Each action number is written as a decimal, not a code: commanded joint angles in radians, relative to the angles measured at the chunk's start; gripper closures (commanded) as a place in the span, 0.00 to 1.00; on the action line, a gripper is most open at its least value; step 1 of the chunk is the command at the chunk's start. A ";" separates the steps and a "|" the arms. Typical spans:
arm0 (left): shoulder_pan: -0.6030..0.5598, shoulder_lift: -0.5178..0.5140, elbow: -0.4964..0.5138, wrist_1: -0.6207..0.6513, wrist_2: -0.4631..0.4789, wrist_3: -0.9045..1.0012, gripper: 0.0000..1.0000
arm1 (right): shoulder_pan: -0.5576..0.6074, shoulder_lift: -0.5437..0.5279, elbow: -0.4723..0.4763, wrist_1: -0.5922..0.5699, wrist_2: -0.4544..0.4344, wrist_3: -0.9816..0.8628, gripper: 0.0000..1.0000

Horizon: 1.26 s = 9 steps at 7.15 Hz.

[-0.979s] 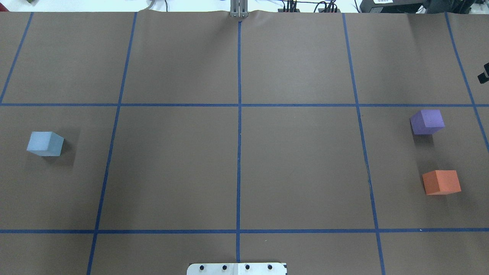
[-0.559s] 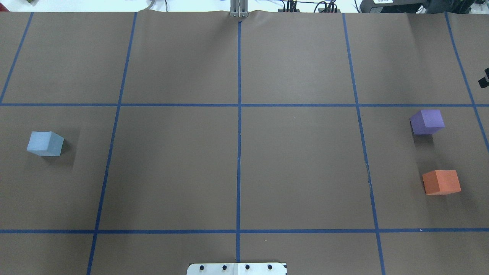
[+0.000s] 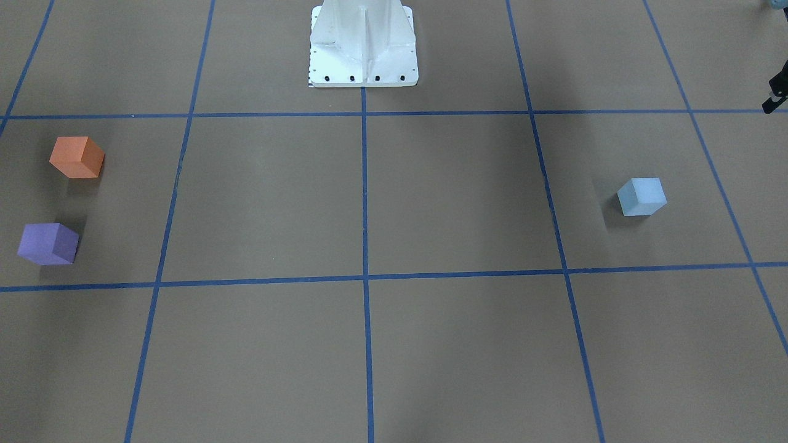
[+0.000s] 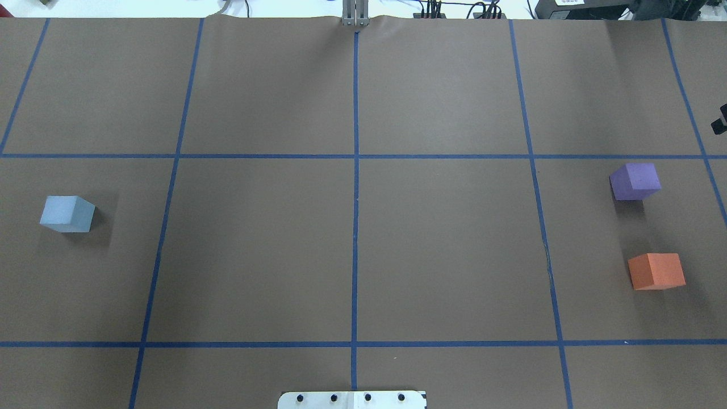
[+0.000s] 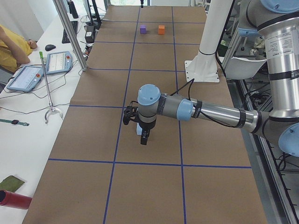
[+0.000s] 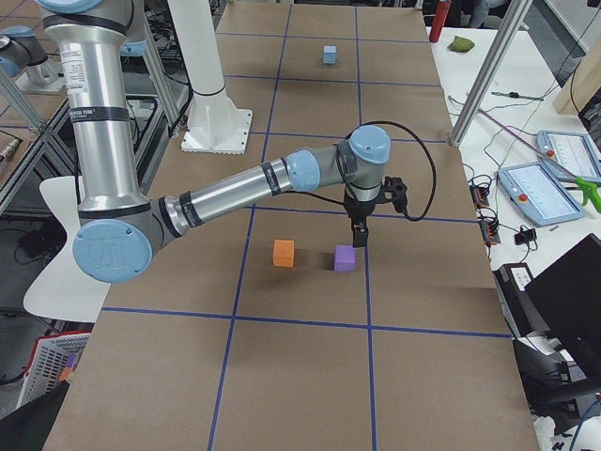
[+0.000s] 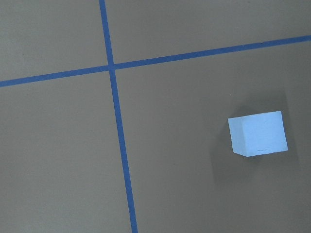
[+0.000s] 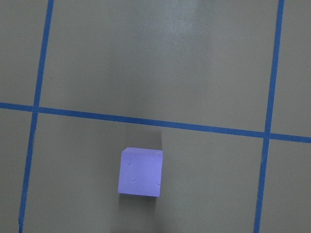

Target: Place blue block between orange and purple blocks

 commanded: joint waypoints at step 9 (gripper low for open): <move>0.037 -0.013 -0.010 -0.038 -0.003 -0.004 0.00 | -0.007 0.007 0.002 0.002 0.020 0.002 0.00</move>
